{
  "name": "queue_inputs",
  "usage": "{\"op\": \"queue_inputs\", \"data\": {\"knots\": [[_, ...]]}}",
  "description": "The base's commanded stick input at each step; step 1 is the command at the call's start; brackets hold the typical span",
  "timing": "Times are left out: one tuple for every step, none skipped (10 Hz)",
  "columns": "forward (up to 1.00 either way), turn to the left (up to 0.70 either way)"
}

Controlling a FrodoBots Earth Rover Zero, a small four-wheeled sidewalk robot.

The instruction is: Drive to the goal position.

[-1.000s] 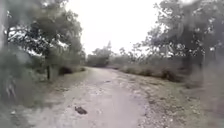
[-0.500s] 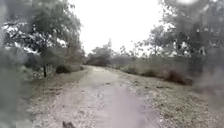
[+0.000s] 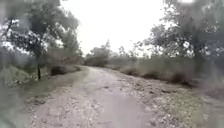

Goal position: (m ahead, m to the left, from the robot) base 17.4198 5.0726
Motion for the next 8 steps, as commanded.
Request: {"op": "queue_inputs", "data": {"knots": [[0.70, 0.00], [0.70, 0.00], [0.70, 0.00], [0.70, 0.00], [0.70, 0.00], [0.70, 0.00], [0.70, 0.00], [0.70, 0.00]]}}
